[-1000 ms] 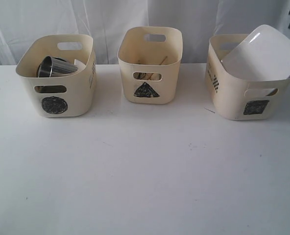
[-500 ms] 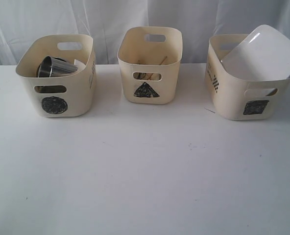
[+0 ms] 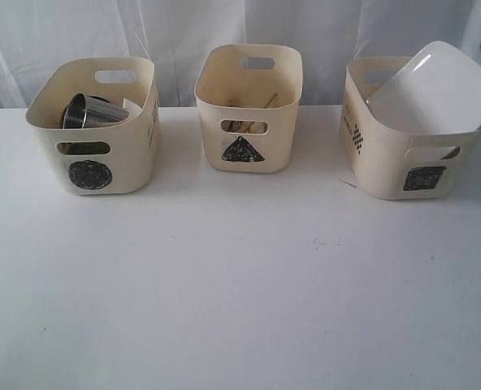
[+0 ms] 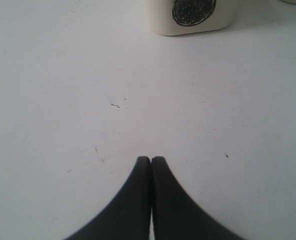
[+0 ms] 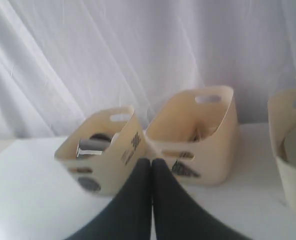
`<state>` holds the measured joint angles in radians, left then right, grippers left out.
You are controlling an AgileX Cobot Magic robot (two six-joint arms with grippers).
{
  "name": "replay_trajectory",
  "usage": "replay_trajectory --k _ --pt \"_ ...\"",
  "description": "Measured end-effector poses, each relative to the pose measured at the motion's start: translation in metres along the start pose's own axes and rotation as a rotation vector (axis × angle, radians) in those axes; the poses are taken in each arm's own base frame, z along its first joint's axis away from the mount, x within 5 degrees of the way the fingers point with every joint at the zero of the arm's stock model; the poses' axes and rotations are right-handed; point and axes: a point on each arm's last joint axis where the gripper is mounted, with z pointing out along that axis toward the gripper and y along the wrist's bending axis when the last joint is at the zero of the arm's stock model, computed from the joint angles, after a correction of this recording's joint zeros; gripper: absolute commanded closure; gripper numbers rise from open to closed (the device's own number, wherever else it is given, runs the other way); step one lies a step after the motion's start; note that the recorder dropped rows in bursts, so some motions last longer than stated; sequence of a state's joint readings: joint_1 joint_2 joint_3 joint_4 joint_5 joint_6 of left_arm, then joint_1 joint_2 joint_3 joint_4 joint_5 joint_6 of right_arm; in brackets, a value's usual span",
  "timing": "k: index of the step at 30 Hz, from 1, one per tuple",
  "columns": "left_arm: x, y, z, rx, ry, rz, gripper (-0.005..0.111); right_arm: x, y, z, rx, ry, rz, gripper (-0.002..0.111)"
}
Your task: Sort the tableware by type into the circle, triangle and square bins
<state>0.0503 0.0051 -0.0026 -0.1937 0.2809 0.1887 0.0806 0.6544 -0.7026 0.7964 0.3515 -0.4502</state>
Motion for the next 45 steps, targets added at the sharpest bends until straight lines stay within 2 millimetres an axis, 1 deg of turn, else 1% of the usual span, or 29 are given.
replay_trajectory --k 2,4,8,11,15,18,21,24,27,29,32,34,36,39,40,42,45 --pt "0.000 0.000 0.000 0.000 0.000 0.000 0.107 0.014 0.002 -0.002 -0.037 0.095 0.001 0.108" --pt "0.000 0.000 0.000 0.000 0.000 0.000 0.107 0.024 0.004 -0.004 -0.068 0.174 -0.006 0.108" --pt "0.000 0.000 0.000 0.000 0.000 0.000 0.107 0.027 0.002 -0.005 -0.053 0.200 -0.073 0.108" --pt "0.000 0.000 0.000 0.000 0.000 0.000 0.107 0.021 -0.003 -0.004 -0.002 0.142 -0.184 0.108" --pt "0.000 0.000 0.000 0.000 0.000 0.000 0.107 0.008 -0.008 -0.004 0.067 0.003 -0.332 0.108" --pt "0.000 0.000 0.000 0.000 0.000 0.000 0.107 0.001 -0.008 -0.013 0.109 -0.093 -0.384 0.108" --pt "0.000 0.000 0.000 0.000 0.000 0.000 0.107 0.006 -0.013 -0.029 0.174 -0.203 -0.471 0.108" --pt "0.000 0.000 0.000 0.000 0.000 0.000 0.107 0.026 -0.019 -0.049 0.221 -0.316 -0.488 0.108" --pt "0.000 0.000 0.000 0.000 0.000 0.000 0.107 0.062 -0.030 -0.064 0.242 -0.365 -0.459 0.108" --pt "0.000 0.000 0.000 0.000 0.000 0.000 0.107 0.090 -0.040 -0.066 0.253 -0.361 -0.403 0.108" --pt "0.000 0.000 0.000 0.000 0.000 0.000 0.107 0.131 -0.055 -0.064 0.273 -0.320 -0.335 0.108" --pt "0.000 0.000 0.000 0.000 0.000 0.000 0.107 0.148 -0.061 -0.063 0.298 -0.276 -0.291 0.108" --pt "0.000 0.000 0.000 0.000 0.000 0.000 0.107 0.155 -0.065 -0.063 0.327 -0.221 -0.270 0.108" --pt "0.000 0.000 0.000 0.000 0.000 0.000 0.107 0.166 -0.071 -0.062 0.380 -0.095 -0.258 0.108" --pt "0.000 0.000 0.000 0.000 0.000 0.000 0.107 0.172 -0.074 -0.063 0.400 -0.026 -0.247 0.108" --pt "0.000 0.000 0.000 0.000 0.000 0.000 0.107 0.180 -0.076 -0.063 0.421 0.044 -0.239 0.108" --pt "0.000 0.000 0.000 0.000 0.000 0.000 0.107 0.182 -0.077 -0.064 0.430 0.071 -0.234 0.108"
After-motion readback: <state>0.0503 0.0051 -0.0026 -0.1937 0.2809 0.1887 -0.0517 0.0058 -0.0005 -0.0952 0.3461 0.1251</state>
